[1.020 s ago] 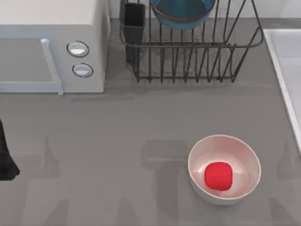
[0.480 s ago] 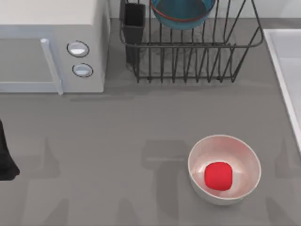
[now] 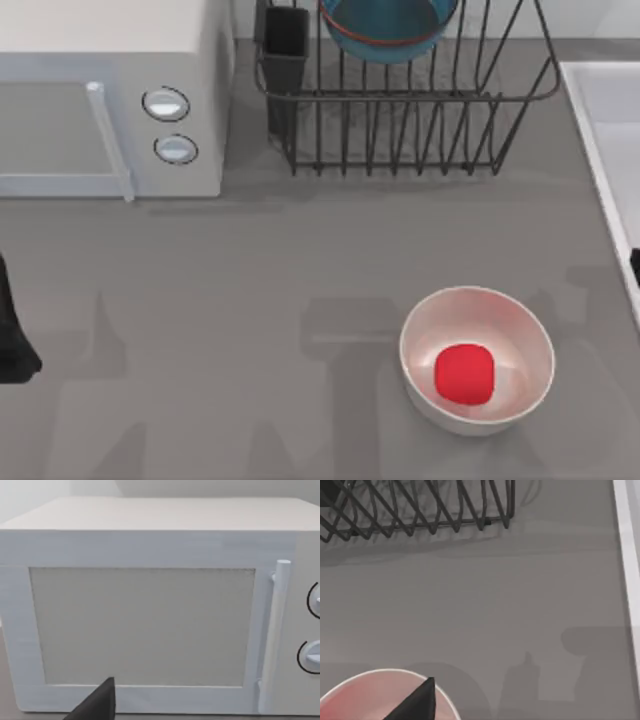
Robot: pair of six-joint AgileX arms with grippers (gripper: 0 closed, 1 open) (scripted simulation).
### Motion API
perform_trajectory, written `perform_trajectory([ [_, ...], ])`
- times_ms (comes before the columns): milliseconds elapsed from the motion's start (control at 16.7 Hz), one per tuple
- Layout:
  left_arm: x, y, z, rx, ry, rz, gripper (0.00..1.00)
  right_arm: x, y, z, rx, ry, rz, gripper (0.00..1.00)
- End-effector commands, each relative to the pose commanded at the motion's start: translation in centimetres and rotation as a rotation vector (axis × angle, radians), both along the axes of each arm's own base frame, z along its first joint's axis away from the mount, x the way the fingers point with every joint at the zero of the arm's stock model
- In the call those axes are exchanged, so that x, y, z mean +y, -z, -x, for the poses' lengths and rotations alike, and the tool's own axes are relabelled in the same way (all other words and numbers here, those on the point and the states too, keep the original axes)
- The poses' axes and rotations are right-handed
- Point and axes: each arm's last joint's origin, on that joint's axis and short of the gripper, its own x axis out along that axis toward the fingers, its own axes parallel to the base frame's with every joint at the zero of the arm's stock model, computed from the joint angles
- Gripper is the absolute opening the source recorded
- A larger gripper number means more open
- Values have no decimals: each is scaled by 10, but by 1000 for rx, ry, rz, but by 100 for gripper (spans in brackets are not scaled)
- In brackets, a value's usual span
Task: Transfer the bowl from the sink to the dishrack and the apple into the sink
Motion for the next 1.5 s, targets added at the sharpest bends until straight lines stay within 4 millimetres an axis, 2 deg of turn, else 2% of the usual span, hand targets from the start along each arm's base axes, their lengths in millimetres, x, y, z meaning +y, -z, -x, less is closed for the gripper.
perform_trajectory([
  [180, 0, 0, 0, 0, 0, 0, 100, 32, -13, -32, 278, -43, 1, 100],
  [300, 0, 0, 0, 0, 0, 0, 100, 59, -14, -55, 457, -56, 29, 100],
  [540, 0, 0, 0, 0, 0, 0, 100, 117, 3, -89, 755, -45, 129, 100],
  [780, 0, 0, 0, 0, 0, 0, 100, 159, 24, -103, 926, -14, 225, 100],
  [960, 0, 0, 0, 0, 0, 0, 100, 170, 30, -105, 966, -3, 253, 100],
  [1260, 0, 0, 0, 0, 0, 0, 100, 169, 32, -106, 967, -2, 252, 100],
  [1500, 0, 0, 0, 0, 0, 0, 100, 170, 71, -106, 1002, 6, 281, 100],
])
